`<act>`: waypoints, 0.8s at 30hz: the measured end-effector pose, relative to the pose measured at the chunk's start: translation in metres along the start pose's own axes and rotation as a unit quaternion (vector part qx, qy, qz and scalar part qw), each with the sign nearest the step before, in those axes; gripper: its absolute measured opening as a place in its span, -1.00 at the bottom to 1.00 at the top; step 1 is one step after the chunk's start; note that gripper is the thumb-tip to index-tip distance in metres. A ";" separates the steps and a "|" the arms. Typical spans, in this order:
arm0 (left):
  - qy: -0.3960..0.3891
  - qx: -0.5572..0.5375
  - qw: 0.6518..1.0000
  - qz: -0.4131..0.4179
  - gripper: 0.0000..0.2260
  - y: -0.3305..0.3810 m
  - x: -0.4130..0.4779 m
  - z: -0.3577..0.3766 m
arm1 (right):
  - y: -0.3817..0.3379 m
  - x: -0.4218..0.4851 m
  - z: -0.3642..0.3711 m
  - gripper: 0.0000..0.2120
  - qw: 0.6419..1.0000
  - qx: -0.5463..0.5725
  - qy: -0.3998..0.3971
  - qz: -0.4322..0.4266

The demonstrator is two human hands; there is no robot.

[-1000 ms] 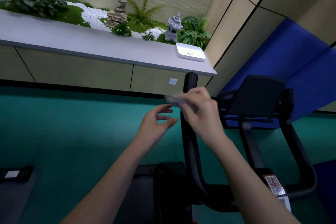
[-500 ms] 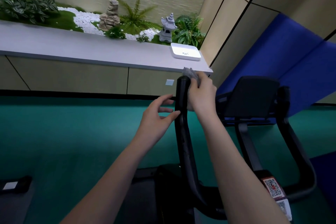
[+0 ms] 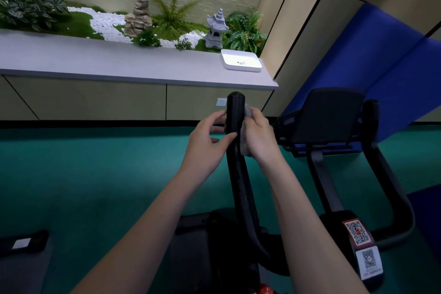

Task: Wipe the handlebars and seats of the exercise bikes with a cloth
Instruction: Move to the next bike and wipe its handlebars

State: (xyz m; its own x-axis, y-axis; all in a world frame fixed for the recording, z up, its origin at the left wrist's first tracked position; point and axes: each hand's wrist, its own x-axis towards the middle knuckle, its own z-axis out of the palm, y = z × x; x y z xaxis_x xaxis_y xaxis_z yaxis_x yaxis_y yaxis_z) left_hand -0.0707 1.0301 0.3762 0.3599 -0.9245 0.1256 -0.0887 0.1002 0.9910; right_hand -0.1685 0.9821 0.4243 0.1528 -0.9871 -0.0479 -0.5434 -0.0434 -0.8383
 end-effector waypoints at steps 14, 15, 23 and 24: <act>-0.022 -0.029 0.999 -0.024 -0.56 0.002 0.004 0.002 | 0.049 -0.042 -0.005 -0.78 0.992 0.103 -0.028 0.065; -0.022 -0.012 0.999 -0.021 -0.55 0.003 0.004 0.002 | 0.053 -0.045 -0.008 -0.80 0.993 0.103 -0.016 0.058; -0.080 0.422 0.825 0.366 -0.63 0.006 0.005 -0.019 | 0.043 -0.067 -0.013 -0.73 0.969 -0.074 0.119 -0.206; -0.099 0.430 0.818 0.368 -0.65 0.006 0.005 -0.021 | 0.040 -0.068 -0.011 -0.73 0.968 -0.082 0.109 -0.212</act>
State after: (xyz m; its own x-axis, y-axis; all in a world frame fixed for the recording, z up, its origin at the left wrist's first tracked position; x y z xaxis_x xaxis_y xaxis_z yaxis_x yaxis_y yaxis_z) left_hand -0.0504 1.0338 0.3833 -0.2356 -0.7803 0.5793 -0.8652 0.4399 0.2406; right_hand -0.2095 1.0454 0.4003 0.2219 -0.8837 0.4121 -0.5965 -0.4574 -0.6595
